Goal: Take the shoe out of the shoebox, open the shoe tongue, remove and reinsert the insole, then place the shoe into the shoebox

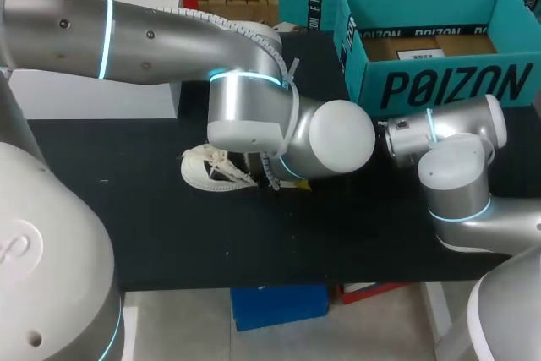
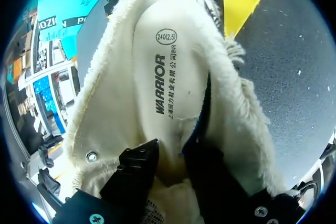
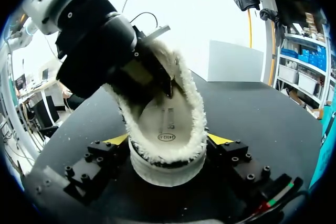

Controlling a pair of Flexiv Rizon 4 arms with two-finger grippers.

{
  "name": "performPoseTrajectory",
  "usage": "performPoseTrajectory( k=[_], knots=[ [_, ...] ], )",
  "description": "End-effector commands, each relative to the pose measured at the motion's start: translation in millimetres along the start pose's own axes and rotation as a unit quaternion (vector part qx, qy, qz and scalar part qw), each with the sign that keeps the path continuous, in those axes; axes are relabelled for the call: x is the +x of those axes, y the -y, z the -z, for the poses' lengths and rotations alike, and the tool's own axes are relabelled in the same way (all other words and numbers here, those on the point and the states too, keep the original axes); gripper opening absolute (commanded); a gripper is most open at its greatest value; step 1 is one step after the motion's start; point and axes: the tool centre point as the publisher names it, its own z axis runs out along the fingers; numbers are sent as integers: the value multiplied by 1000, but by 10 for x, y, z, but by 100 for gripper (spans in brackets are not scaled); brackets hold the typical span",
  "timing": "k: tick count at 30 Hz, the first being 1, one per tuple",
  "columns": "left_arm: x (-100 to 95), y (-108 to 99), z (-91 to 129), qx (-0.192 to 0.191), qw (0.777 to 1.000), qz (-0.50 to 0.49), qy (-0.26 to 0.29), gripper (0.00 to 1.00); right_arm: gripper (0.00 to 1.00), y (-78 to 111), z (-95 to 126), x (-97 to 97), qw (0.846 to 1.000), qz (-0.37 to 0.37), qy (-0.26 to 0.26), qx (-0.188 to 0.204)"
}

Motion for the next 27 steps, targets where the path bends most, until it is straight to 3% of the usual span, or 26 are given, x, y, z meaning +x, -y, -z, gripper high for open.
performPoseTrajectory(
  k=[1,4,8,10,19,27],
  knots=[
    [-16,-53,-1552,2,1000,0,-3,31,0,20,-3,-11,1000,-1,0,1],
    [-1,-29,-1600,1,1000,-2,-9,31,0,20,-3,-11,1000,-1,0,1],
    [53,14,-1679,-11,1000,-6,-15,22,0,20,-3,-11,1000,-1,0,1],
    [71,40,-1742,-13,1000,-9,-24,0,0,20,-3,-11,1000,-1,0,1],
    [97,82,-1714,-4,999,-10,-44,0,0,20,-3,-11,1000,-1,0,1],
    [184,73,-1415,56,993,-32,-100,0,0,20,-3,-11,1000,-1,0,1]
  ],
)
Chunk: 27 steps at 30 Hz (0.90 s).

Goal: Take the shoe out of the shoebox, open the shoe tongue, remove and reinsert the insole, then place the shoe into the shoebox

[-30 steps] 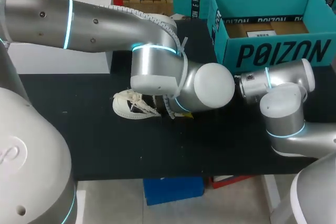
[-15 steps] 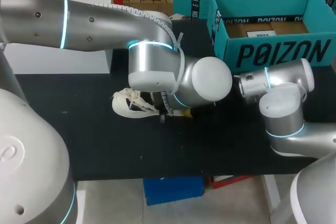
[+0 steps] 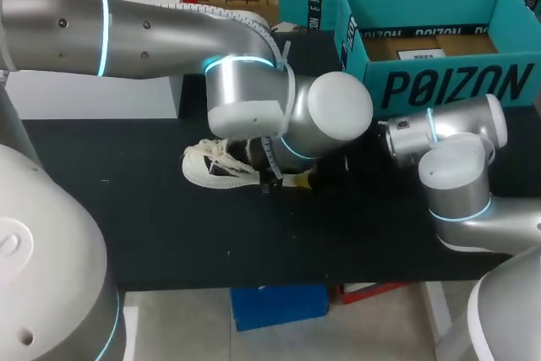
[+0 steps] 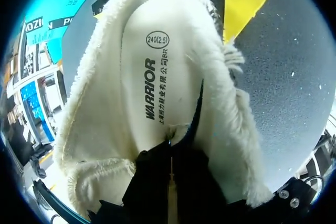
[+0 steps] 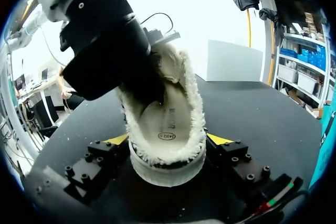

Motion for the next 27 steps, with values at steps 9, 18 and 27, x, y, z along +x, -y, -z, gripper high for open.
performPoseTrajectory(
  k=[9,18,27],
  knots=[
    [-2,-118,-1011,100,991,-55,-72,0,0,12,-14,1,1000,0,-1,0],
    [14,-139,-763,152,980,-61,-111,0,0,12,-14,1,1000,0,-1,0],
    [30,-119,-556,211,963,-56,-157,0,0,12,-14,1,1000,0,-1,0]
  ],
)
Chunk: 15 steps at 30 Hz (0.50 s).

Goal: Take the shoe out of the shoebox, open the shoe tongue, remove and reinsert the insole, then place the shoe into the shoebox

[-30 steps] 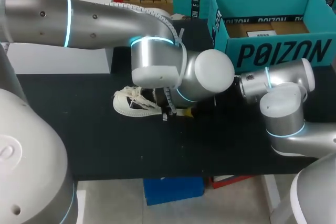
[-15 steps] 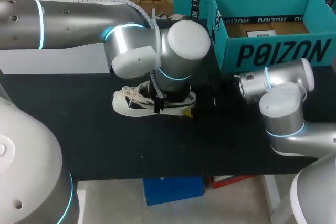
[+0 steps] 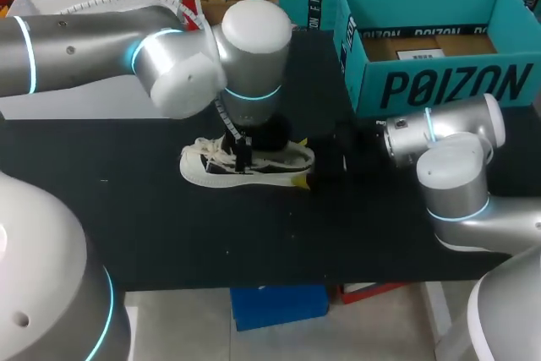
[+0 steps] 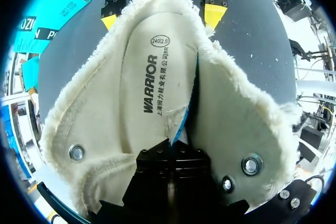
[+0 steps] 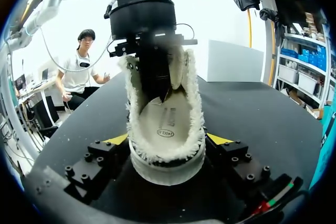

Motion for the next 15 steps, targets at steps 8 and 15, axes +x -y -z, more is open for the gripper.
performPoseTrajectory(
  k=[8,15],
  knots=[
    [37,-5,-309,106,994,4,-23,0,0,32,16,-1,1000,-1,0,1],
    [24,67,-184,134,990,14,-37,0,0,32,16,-1,1000,-1,0,1]
  ],
)
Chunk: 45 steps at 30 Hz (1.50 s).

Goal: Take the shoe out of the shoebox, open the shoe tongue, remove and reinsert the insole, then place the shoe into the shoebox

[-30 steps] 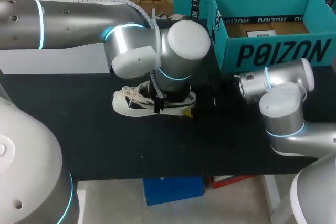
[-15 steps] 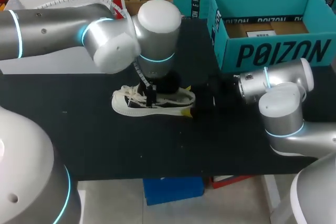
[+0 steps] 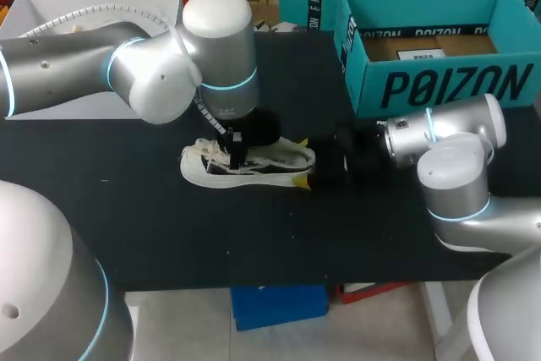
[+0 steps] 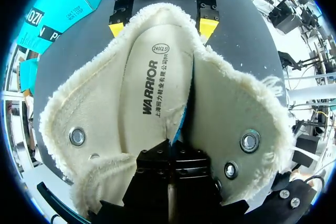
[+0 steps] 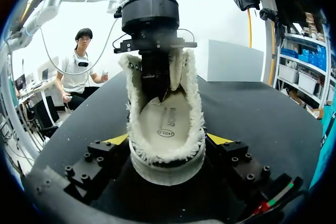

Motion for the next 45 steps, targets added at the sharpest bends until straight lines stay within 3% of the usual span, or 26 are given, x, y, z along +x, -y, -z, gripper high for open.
performPoseTrajectory(
  k=[1,22,36,45],
  knots=[
    [-43,-21,-155,51,999,3,-4,0,0,24,5,-3,1000,-1,0,0],
    [-51,132,159,121,992,12,-32,0,0,24,5,-3,1000,-1,0,0],
    [60,257,246,124,992,0,-26,0,0,24,5,-3,1000,-1,0,0],
    [63,384,179,123,992,-8,-30,0,0,24,5,-3,1000,-1,0,0]
  ],
)
